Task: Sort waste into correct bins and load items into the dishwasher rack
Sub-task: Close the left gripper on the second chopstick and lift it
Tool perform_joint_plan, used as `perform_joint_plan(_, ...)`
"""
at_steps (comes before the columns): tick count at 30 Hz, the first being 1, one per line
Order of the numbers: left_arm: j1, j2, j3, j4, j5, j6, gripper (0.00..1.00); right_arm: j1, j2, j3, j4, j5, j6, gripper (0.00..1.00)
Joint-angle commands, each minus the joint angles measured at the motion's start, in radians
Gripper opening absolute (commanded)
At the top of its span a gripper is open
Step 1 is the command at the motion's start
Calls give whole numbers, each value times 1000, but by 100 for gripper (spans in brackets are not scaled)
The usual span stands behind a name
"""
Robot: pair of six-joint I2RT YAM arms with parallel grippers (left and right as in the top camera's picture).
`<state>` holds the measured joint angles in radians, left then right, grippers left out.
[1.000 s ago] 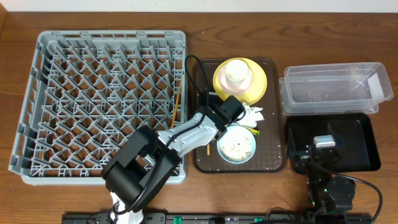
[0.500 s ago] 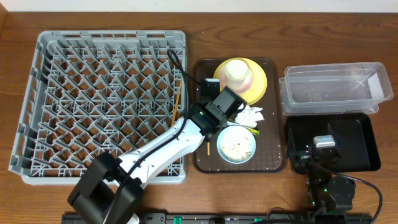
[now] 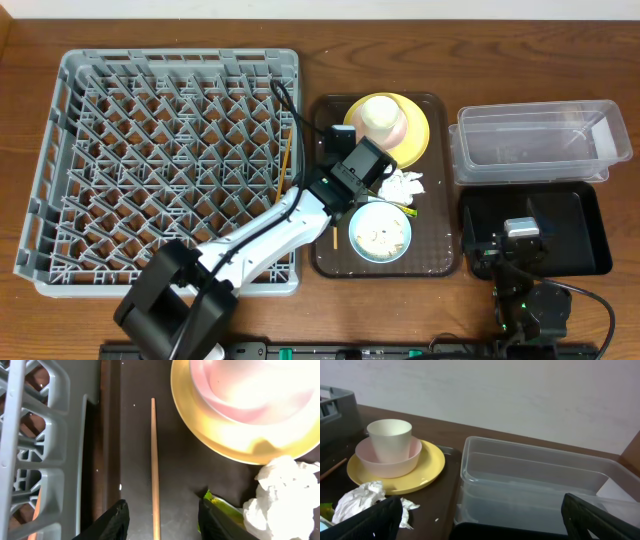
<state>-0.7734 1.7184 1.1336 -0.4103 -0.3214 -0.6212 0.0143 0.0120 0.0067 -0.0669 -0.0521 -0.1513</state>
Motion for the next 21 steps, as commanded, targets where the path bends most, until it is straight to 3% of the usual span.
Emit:
perform_joint_plan(1, 5, 35, -6, 11, -47, 6, 47, -8, -5, -1, -4, -2, -11, 99)
perform_joint_plan(11, 7, 110, -6, 50, -48, 6, 47, -8, -5, -1, -4, -2, -11, 99)
perform_joint_plan(21, 86, 121, -6, 57, 127, 6, 47, -8, -5, -1, -4, -2, -11, 99)
